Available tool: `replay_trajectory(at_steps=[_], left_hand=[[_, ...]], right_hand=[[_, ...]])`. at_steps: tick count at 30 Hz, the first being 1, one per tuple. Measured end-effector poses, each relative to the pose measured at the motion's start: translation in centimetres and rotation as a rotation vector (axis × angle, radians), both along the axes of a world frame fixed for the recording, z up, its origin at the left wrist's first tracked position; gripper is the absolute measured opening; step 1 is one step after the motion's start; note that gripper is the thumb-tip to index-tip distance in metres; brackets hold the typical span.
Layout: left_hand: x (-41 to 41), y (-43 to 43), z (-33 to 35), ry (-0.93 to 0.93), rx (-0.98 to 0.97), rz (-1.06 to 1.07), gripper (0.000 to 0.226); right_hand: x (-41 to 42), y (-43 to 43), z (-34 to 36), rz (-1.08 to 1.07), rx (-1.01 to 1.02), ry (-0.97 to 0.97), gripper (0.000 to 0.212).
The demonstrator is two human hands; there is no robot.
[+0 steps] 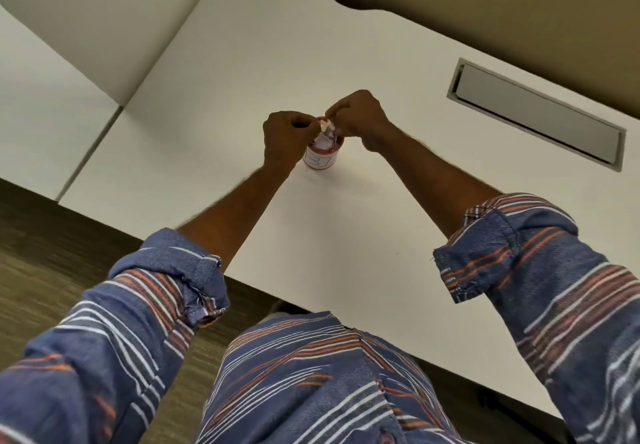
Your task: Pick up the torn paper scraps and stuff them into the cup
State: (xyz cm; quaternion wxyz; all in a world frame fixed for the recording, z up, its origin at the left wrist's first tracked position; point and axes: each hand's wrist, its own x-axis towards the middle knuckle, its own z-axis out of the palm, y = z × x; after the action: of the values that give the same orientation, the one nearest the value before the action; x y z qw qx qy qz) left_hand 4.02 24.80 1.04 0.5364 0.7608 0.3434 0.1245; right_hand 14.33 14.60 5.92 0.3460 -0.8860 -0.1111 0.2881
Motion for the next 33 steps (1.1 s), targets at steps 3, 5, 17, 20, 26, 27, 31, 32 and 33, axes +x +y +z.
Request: replay_trajectory(at_steps=[3,5,17,20,26,27,31,32,33], left_hand=[[0.4,0.2,0.2,0.005,0.025,-0.012,0.02],[0.7,0.3,0.4,0.004,0.033,-0.032,0.019],[1.2,-0.3,0.4,0.163,0.451,-0.503,0.025],[1.0,0.0,0.1,0.15,0.503,-0.514,0.023],[1.4,0.7,0.8,0.137,0.535,-0.464,0.025],[1.4,0.8,1.0,0.14,0.54,-0.461,0.025],[1.6,0.3,1.1,0.151,0.575,-0.576,0.033],[1.7,0.0,1.0,0.165,0.581,-0.623,0.03],[1.5,-0.3,1.1,0.19,0.581,-0.671,0.027]], right_hand=[[-0.2,-0.3,0.3,0.06,-0.022,-0.043,0.033],[-0.4,-0.5,0.3,0.073,-0.02,-0.12,0.029],[0.5,-2.0,-0.5,0.054,-0.065,-0.27,0.017],[-0.1,-2.2,-1.1,0.13,-0.096,-0.259,0.018],[-1.7,-2.0,-2.4,0.268,-0.16,-0.321,0.017],[-1.9,-2.0,-2.4,0.324,-0.196,-0.343,0.02],[-1.8,-2.5,-2.9,0.419,-0.316,-0.433,0.031],[-1.7,-2.9,-2.9,0.401,-0.308,-0.461,0.032],[-1.8,-3.3,-2.8,0.382,-0.292,-0.496,0.033]])
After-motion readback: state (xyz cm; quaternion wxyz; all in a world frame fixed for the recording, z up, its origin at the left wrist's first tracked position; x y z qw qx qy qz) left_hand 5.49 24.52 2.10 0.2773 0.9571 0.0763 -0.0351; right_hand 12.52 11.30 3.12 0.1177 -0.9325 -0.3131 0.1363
